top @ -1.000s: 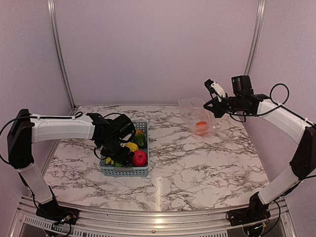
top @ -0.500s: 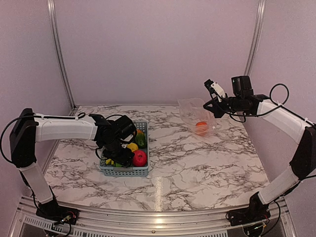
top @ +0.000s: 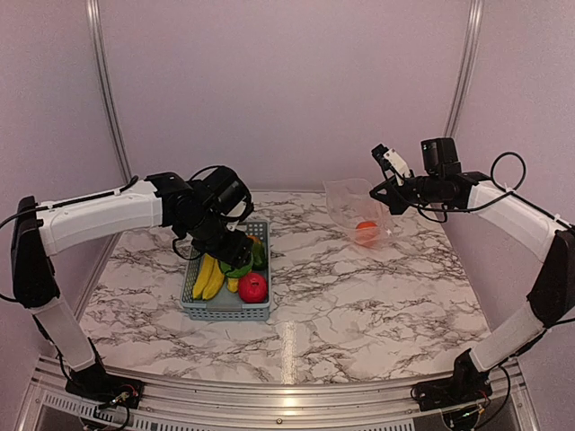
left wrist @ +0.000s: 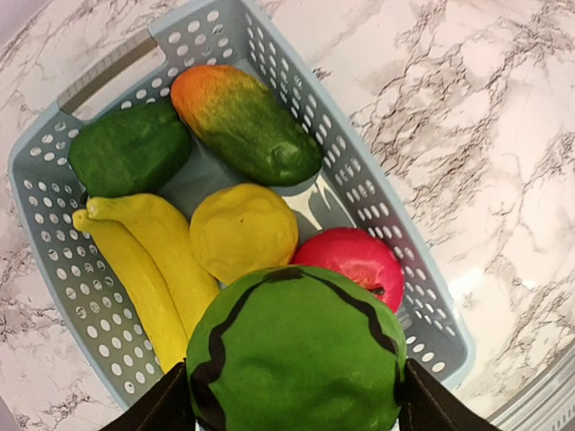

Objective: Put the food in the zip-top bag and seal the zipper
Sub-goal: Pick up the fake fruit from the bin, then place the fake fruit in the zipper food storage bag.

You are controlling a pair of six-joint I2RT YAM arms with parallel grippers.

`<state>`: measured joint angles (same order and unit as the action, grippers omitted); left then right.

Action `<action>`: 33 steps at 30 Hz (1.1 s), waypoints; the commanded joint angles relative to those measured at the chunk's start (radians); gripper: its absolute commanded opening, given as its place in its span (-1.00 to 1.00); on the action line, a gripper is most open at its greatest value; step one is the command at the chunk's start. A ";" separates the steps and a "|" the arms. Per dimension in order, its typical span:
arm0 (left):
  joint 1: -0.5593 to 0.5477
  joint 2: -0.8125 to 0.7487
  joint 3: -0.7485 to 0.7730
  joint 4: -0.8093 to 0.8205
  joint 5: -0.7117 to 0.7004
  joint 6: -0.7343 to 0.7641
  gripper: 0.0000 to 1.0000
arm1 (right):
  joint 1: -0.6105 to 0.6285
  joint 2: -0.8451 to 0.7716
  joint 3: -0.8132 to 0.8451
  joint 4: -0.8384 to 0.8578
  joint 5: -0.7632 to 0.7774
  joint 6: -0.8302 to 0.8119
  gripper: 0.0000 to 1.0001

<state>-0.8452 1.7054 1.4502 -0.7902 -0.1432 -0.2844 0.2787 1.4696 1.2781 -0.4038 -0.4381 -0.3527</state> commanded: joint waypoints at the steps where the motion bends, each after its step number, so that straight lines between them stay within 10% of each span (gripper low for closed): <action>1: -0.005 -0.023 0.130 0.016 -0.022 0.028 0.12 | 0.010 -0.022 -0.004 0.017 -0.021 -0.006 -1.00; 13: -0.064 0.053 0.301 0.585 0.208 -0.047 -0.02 | 0.010 -0.021 -0.001 0.016 -0.035 0.003 -1.00; 21: -0.098 0.159 0.308 0.915 0.114 -0.136 -0.01 | 0.010 -0.019 0.007 0.012 -0.028 0.025 -1.00; 33: -0.143 0.359 0.435 0.959 -0.062 -0.125 -0.05 | 0.010 -0.027 0.023 0.014 -0.064 0.092 -1.00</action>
<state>-0.9638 2.0327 1.8236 0.1333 -0.1143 -0.4141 0.2787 1.4696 1.2781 -0.4042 -0.4698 -0.2977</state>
